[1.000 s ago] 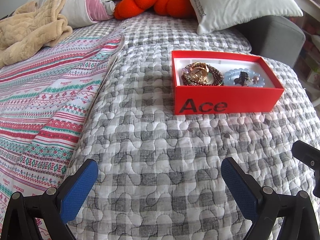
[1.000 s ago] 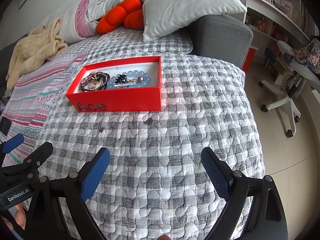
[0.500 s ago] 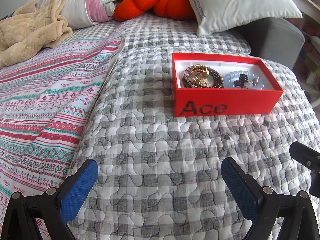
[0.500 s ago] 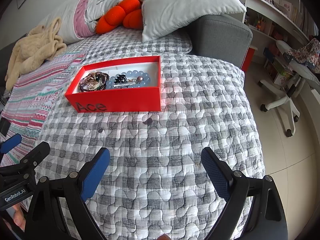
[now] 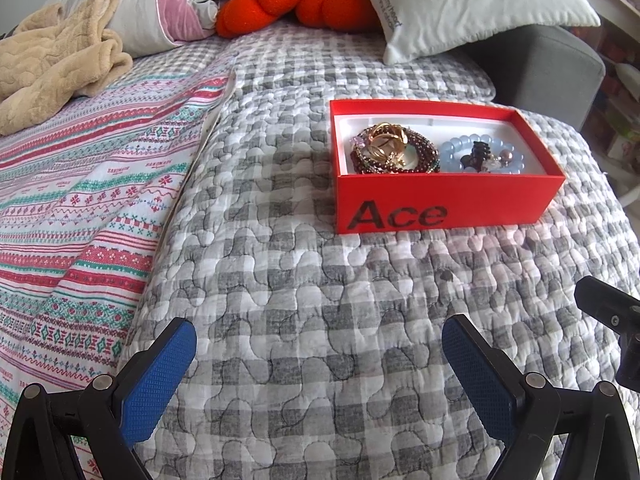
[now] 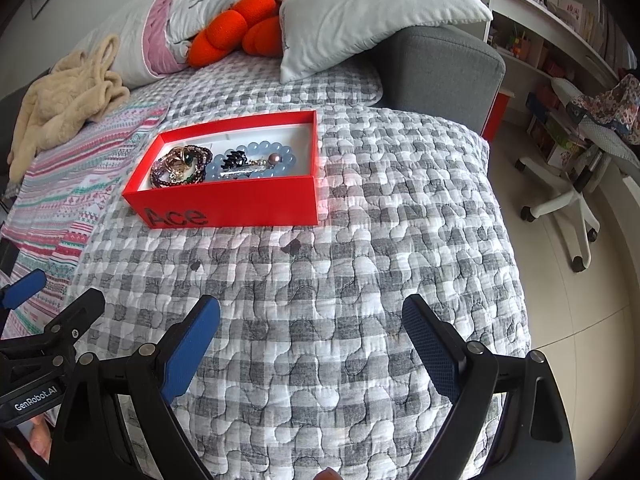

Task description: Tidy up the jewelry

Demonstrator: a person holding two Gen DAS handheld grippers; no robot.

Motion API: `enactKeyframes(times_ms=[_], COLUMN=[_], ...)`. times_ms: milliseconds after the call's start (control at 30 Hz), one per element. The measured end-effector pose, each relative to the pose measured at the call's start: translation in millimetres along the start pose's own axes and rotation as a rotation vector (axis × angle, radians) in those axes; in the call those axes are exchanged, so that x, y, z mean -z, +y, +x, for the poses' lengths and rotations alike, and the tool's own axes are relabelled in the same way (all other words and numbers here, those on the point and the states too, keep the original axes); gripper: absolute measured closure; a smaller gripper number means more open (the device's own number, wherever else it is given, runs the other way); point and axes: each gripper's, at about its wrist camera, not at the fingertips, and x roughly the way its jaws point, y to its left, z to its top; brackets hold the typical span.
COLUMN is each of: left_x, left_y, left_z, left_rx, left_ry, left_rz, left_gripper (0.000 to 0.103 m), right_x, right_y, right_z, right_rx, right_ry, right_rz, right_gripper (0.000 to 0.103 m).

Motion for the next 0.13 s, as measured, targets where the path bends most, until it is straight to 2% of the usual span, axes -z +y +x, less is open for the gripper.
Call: enactKeyframes(times_ms=[133], left_x=[-5.4], left_y=[-1.4], left_z=[10.8], left_rx=[0.011], left_ry=[0.012], left_rz=[-0.001], left_gripper=[0.002], right_x=[-5.4], right_y=[-2.4], right_z=[10.5], right_rx=[0.009], right_ry=[0.012], right_rz=[0.002], right_gripper=[0.009])
